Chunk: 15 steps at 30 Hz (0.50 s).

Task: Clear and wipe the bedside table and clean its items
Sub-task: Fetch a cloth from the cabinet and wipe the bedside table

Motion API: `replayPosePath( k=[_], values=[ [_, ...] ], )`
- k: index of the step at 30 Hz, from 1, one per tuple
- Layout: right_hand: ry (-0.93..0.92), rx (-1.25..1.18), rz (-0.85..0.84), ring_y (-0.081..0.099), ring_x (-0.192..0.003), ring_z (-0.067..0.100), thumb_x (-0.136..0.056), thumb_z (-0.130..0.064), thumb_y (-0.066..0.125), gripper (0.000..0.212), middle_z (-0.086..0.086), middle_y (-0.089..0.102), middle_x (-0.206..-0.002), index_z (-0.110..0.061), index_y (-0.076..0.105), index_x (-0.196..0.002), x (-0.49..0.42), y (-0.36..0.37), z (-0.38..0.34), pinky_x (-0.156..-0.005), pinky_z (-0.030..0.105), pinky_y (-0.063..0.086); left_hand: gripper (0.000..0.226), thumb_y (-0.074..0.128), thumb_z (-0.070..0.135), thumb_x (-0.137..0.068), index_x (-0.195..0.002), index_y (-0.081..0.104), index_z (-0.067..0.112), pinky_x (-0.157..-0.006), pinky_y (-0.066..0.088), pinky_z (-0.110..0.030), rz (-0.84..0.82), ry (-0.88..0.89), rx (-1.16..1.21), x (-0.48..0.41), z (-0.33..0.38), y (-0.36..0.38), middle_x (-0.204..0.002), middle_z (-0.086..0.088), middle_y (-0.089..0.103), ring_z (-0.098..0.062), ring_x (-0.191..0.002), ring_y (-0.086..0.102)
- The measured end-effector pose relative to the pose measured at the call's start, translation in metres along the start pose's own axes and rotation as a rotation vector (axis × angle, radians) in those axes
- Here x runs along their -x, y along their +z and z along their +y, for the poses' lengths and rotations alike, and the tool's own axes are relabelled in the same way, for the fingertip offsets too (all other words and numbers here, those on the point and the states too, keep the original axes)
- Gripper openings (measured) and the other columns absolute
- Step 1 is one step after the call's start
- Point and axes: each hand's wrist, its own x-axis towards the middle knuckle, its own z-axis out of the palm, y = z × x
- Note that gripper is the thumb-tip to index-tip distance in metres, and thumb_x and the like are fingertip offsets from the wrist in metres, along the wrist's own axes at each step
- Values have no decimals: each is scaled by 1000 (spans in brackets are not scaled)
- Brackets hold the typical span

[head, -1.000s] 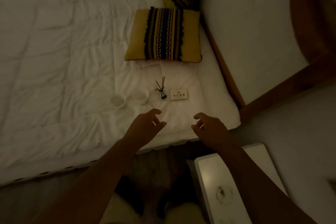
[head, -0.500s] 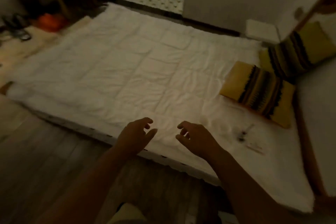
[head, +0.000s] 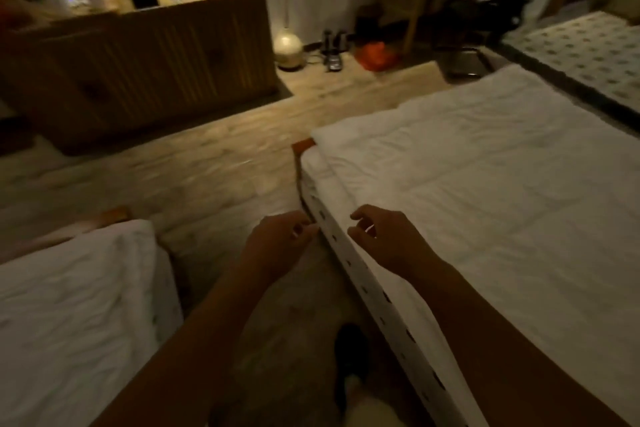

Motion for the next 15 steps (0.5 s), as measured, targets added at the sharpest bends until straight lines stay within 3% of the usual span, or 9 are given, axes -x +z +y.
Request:
replayPosePath(
  k=[5, 15],
  values=[
    [-166, -28, -8, 63, -80, 9, -89, -42, 59, 32, -5, 69, -95, -22, 61, -115, -158, 18, -44, -74, 27, 53, 24, 56, 42, -92, -100, 70, 24, -71, 54, -29, 102, -83, -36, -97, -65, -49, -92, 6, 72, -6, -75, 62],
    [-290, 3, -100, 66, -87, 14, -90, -42, 60, 33, -3, 70, -97, -22, 60, -117, -457, 1, -132, -80, 38, 56, 36, 54, 44, -94, -120, 62, 19, -82, 56, -39, 142, -276, -79, -308, -159, -167, -104, 0, 69, -13, -89, 63]
  ],
)
